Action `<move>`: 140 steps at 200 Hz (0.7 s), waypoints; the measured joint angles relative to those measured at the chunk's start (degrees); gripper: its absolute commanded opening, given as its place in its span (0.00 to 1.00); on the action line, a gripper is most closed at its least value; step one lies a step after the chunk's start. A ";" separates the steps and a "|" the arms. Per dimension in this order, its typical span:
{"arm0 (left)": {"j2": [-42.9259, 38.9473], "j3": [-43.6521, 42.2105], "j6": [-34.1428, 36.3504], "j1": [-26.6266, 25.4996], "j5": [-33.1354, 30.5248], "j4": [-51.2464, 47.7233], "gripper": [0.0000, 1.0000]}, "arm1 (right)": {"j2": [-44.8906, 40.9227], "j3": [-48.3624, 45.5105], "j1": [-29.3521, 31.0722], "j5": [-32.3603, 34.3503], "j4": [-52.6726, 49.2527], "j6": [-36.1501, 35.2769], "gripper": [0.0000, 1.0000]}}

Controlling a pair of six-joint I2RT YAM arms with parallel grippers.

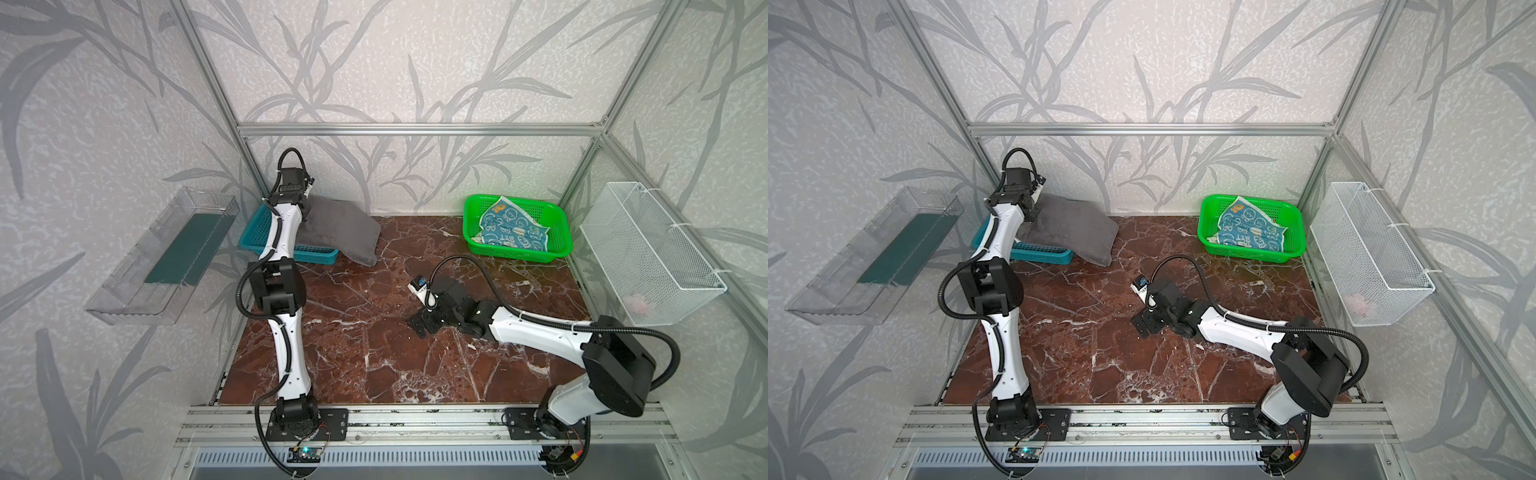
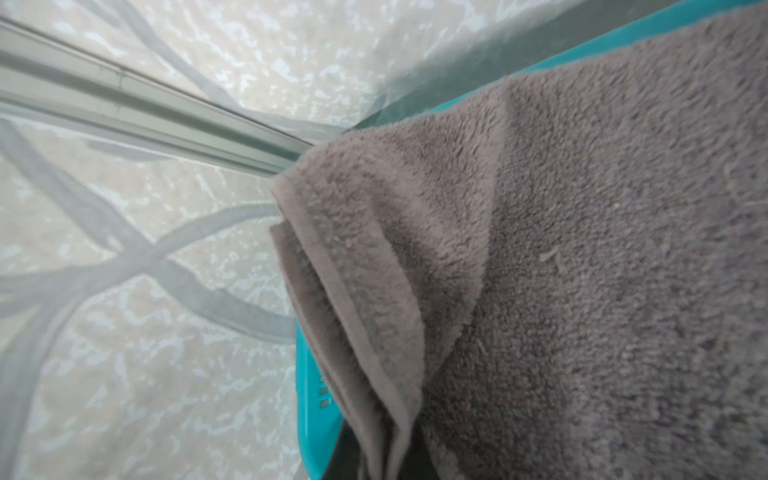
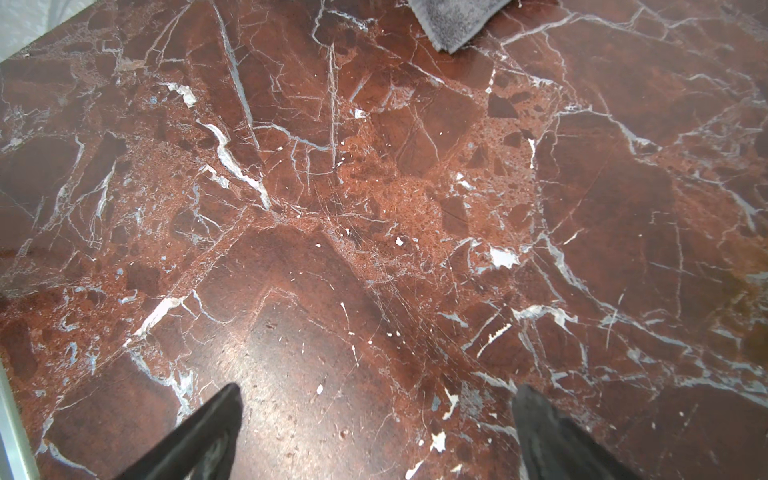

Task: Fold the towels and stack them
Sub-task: 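Lower the grey towel into the teal basket and open the left gripper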

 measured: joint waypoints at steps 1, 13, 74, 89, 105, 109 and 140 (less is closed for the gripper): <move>0.00 0.00 0.04 0.04 -0.02 0.07 0.00 | 0.02 0.00 0.00 0.00 0.00 0.02 1.00; 0.00 -0.28 0.55 0.70 -0.20 0.92 0.00 | 0.33 0.20 0.00 -0.13 0.00 0.13 1.00; 0.00 -0.70 3.06 2.71 -1.53 4.55 0.00 | 1.99 0.81 0.00 -0.57 -0.39 0.35 0.99; 0.07 -0.70 3.72 2.97 -1.84 5.40 0.00 | 2.60 1.36 0.00 -0.63 -0.83 0.35 0.99; 0.24 -0.70 4.02 3.23 -2.08 5.97 0.00 | 2.89 1.68 0.00 -0.72 -1.01 0.35 0.99; 0.35 -0.70 4.15 3.32 -2.19 6.19 0.00 | 2.95 1.77 0.00 -0.81 -1.05 0.35 1.00; 1.97 -0.70 5.07 3.76 -3.10 7.17 0.00 | 3.56 2.45 0.00 -1.07 -1.38 0.35 1.00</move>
